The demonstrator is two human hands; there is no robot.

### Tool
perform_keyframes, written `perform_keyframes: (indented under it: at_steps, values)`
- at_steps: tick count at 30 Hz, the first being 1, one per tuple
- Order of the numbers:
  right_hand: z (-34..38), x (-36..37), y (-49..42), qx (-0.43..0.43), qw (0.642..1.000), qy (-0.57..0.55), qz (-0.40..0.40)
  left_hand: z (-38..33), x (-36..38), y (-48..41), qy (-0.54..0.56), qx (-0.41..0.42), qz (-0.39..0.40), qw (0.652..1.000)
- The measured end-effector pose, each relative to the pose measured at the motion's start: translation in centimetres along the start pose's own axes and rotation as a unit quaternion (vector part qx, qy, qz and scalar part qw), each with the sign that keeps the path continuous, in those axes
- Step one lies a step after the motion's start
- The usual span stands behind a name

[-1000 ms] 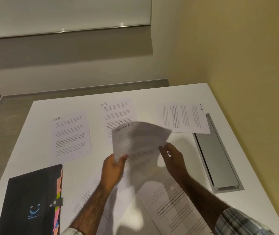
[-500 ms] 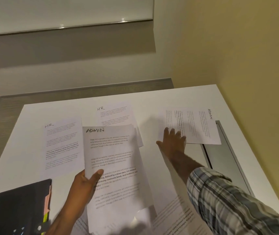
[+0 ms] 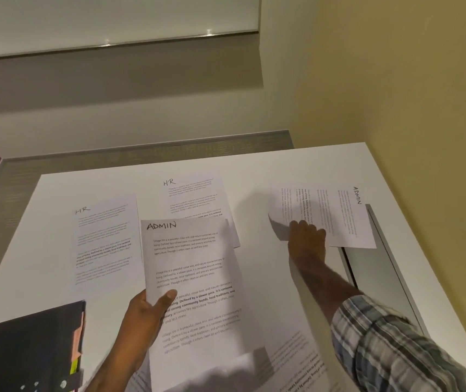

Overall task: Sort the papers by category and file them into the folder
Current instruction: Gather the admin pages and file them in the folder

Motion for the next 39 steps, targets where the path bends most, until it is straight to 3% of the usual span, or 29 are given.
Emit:
perform_keyframes:
  at_steps: [3,5,8,17,20,22,24,25,29,30,31,33,35,36,37,39]
  values:
    - [-1.8,-2.8,1.2,0.066,0.974,-0.177,-0.126,-0.1,0.5,0.4,0.007,-0.009,0.012,1.000]
    - [-2.2,-5.9,3.0,0.078,0.915,-0.337,-0.208,-0.2,0.9,0.8,0.017,-0.023,0.033,0.999]
    - [-1.7,-11.2,7.4,0.034,0.863,-0.449,-0.228,-0.8,1.6,1.9,0.024,-0.038,0.066,0.997]
    - [-3.7,-15.8,20.0,0.002,0.772,-0.636,-0.025,-3.7,3.1,7.5,0.089,-0.035,0.138,0.986]
    - [-5.3,-15.8,21.5,0.010,0.718,-0.695,0.037,-4.8,2.9,9.7,0.126,-0.044,0.153,0.979]
    - [-6.4,-16.8,22.2,0.007,0.673,-0.738,0.047,-5.1,2.5,10.6,0.136,-0.043,0.159,0.977]
    - [-7.1,-18.7,22.8,-0.012,0.652,-0.757,0.042,-5.8,2.3,11.9,0.139,-0.035,0.165,0.976]
    - [-7.4,-19.8,22.8,-0.029,0.660,-0.750,0.038,-6.0,2.2,12.4,0.142,-0.030,0.169,0.975]
    - [-7.8,-21.7,23.1,-0.084,0.755,-0.650,0.026,-6.4,2.0,14.1,0.139,0.004,0.190,0.972]
    - [-7.8,-21.9,23.2,-0.071,0.760,-0.645,0.024,-6.5,2.0,14.4,0.134,0.017,0.194,0.972]
    - [-7.7,-22.3,23.4,-0.039,0.742,-0.669,0.027,-6.6,2.0,14.7,0.127,0.029,0.192,0.973]
    - [-7.7,-23.2,23.4,0.082,0.656,-0.750,0.035,-6.7,1.9,15.1,0.118,0.052,0.187,0.974]
    - [-7.6,-23.5,23.1,0.166,0.565,-0.802,0.105,-6.9,1.8,15.8,0.119,0.071,0.181,0.974]
    - [-7.4,-23.7,23.0,0.168,0.529,-0.817,0.157,-6.9,1.8,16.1,0.118,0.081,0.178,0.973]
    - [-7.1,-23.8,22.9,0.151,0.512,-0.821,0.205,-6.8,1.9,16.3,0.113,0.095,0.181,0.972]
    - [-6.5,-24.0,23.0,0.106,0.521,-0.805,0.264,-6.6,2.1,17.1,0.099,0.116,0.187,0.970]
Point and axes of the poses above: each hand's wrist, its own y-axis away from the middle knuckle, its own x-axis out of the palm, z = x × y, the point moved 3 cm from there along -y, towards the middle knuckle, and after that the axes turned 10 degrees about -z, right-handed, at the moved point
